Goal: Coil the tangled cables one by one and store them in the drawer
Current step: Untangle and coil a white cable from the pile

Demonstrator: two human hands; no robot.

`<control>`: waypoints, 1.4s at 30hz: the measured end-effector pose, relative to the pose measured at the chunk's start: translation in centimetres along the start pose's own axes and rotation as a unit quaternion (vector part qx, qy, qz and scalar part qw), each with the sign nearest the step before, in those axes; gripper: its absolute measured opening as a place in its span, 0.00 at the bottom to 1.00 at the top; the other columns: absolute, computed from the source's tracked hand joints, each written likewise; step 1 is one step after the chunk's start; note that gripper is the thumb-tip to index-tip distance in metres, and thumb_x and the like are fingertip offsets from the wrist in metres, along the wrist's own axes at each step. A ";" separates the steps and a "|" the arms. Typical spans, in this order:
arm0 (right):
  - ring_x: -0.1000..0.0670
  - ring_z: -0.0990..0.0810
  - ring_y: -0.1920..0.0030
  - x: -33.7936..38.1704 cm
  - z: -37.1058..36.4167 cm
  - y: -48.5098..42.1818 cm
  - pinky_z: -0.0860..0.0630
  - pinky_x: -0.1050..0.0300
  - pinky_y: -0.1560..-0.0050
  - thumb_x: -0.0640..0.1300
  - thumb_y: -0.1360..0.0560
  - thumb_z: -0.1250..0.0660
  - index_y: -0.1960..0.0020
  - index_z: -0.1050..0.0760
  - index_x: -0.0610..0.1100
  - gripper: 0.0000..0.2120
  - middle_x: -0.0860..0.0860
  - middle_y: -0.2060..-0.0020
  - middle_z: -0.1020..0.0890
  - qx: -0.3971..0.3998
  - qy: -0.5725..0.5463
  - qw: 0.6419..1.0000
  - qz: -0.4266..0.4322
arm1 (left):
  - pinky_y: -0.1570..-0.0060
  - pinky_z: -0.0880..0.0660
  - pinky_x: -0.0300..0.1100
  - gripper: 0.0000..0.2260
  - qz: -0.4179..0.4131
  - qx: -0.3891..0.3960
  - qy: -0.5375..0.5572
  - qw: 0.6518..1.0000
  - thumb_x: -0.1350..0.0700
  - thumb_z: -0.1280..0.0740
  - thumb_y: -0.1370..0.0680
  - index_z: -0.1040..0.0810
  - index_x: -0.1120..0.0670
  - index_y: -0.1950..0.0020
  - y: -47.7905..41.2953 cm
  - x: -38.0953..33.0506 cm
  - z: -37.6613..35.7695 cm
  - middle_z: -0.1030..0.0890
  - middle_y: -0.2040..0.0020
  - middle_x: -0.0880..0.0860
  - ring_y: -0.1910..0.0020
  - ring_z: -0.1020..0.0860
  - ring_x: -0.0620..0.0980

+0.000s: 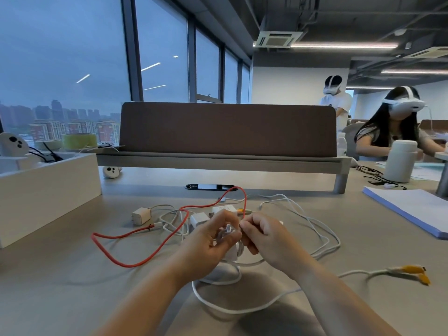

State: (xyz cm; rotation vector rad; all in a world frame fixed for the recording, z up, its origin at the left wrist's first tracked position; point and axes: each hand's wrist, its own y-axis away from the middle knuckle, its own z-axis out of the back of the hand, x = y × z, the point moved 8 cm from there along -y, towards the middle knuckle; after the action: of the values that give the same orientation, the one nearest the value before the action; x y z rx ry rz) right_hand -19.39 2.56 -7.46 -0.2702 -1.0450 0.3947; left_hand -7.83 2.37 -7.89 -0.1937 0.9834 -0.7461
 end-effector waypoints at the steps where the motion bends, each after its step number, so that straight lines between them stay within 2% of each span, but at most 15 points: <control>1: 0.56 0.29 0.73 0.0 0.1 0.0 0.31 0.66 0.69 0.40 0.19 0.43 0.59 0.26 0.41 0.12 0.53 0.73 0.24 -0.007 -0.011 1.000 -0.006 | 0.59 0.23 0.43 0.03 0.004 0.000 0.006 1.000 0.47 0.37 0.23 0.31 0.40 0.51 -0.1 0.0 0.0 0.22 0.59 0.44 0.60 0.22 0.44; 4: 0.56 0.30 0.74 -0.2 0.1 -0.1 0.32 0.66 0.70 0.40 0.19 0.41 0.59 0.25 0.42 0.11 0.53 0.74 0.25 -0.019 -0.073 0.997 -0.023 | 0.54 0.20 0.49 0.09 0.014 -0.001 0.009 1.000 0.43 0.39 0.25 0.32 0.42 0.47 -0.1 -0.2 0.1 0.20 0.54 0.52 0.56 0.19 0.49; 7: 0.55 0.28 0.71 -0.4 -0.4 -0.1 0.31 0.64 0.68 0.44 0.22 0.36 0.56 0.23 0.44 0.06 0.53 0.72 0.23 0.004 -0.143 0.989 -0.029 | 0.56 0.21 0.52 0.09 0.013 0.005 0.011 1.000 0.43 0.39 0.25 0.34 0.40 0.46 0.0 -0.5 0.2 0.20 0.54 0.55 0.56 0.19 0.54; 9: 0.55 0.27 0.71 -0.8 -0.5 -0.2 0.29 0.62 0.67 0.42 0.22 0.36 0.55 0.23 0.44 0.05 0.52 0.71 0.22 0.006 -0.157 0.987 -0.038 | 0.55 0.20 0.48 0.10 0.016 0.013 0.018 1.000 0.45 0.37 0.25 0.34 0.40 0.45 0.0 -0.6 0.2 0.19 0.53 0.53 0.55 0.19 0.51; 13: 0.55 0.26 0.71 -1.7 -0.2 -0.3 0.28 0.62 0.68 0.41 0.21 0.37 0.54 0.23 0.42 0.06 0.52 0.71 0.21 -0.009 -0.164 0.984 -0.073 | 0.53 0.22 0.34 0.18 0.037 0.029 0.048 0.998 0.56 0.30 0.25 0.35 0.45 0.42 0.2 -0.5 0.0 0.20 0.51 0.47 0.51 0.19 0.39; 17: 0.55 0.29 0.72 -2.2 0.0 -0.3 0.31 0.63 0.69 0.40 0.22 0.36 0.55 0.23 0.41 0.05 0.50 0.70 0.23 -0.005 -0.193 0.976 -0.095 | 0.46 0.23 0.37 0.17 0.053 0.039 0.046 0.997 0.59 0.30 0.24 0.31 0.48 0.39 0.3 0.1 0.0 0.22 0.48 0.44 0.48 0.22 0.37; 22: 0.54 0.29 0.72 -2.3 0.0 -0.2 0.31 0.63 0.69 0.40 0.22 0.35 0.57 0.23 0.42 0.05 0.48 0.70 0.23 0.000 -0.204 0.974 -0.103 | 0.49 0.23 0.34 0.16 0.062 0.043 0.051 0.996 0.61 0.33 0.23 0.30 0.42 0.42 0.3 0.2 0.1 0.22 0.49 0.43 0.49 0.22 0.36; 29: 0.53 0.28 0.73 -2.0 0.1 -0.2 0.31 0.65 0.72 0.40 0.24 0.32 0.60 0.23 0.42 0.05 0.48 0.70 0.22 0.005 -0.229 0.968 -0.101 | 0.47 0.22 0.39 0.18 0.074 0.058 0.035 0.995 0.64 0.38 0.22 0.31 0.40 0.46 0.3 -0.1 -0.1 0.22 0.51 0.46 0.52 0.22 0.40; 33: 0.54 0.27 0.73 -2.0 0.0 -0.1 0.30 0.64 0.71 0.40 0.24 0.33 0.60 0.23 0.42 0.06 0.49 0.71 0.22 0.009 -0.228 0.968 -0.106 | 0.46 0.21 0.47 0.18 0.081 0.070 0.071 0.992 0.66 0.40 0.22 0.29 0.41 0.43 0.4 0.1 -0.2 0.20 0.48 0.51 0.48 0.20 0.49; 37: 0.55 0.27 0.73 -2.2 0.0 -0.1 0.30 0.65 0.71 0.40 0.23 0.34 0.59 0.23 0.42 0.06 0.49 0.70 0.22 0.016 -0.236 0.965 -0.110 | 0.48 0.21 0.42 0.19 0.085 0.089 0.107 0.987 0.66 0.41 0.21 0.28 0.42 0.41 0.4 0.1 -0.5 0.20 0.45 0.50 0.45 0.20 0.46; 42: 0.56 0.27 0.72 -2.2 -0.1 0.0 0.29 0.66 0.70 0.40 0.23 0.35 0.58 0.23 0.43 0.05 0.51 0.70 0.21 0.025 -0.246 0.963 -0.109 | 0.46 0.21 0.46 0.20 0.087 0.091 0.126 0.984 0.67 0.42 0.21 0.27 0.44 0.38 0.4 0.2 -0.3 0.20 0.44 0.51 0.43 0.20 0.49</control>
State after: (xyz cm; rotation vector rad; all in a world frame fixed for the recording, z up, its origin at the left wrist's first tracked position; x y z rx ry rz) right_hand -20.24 1.58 -9.23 -0.0052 -1.5352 0.2923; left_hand -7.84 2.59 -8.41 0.1483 1.1484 -0.7063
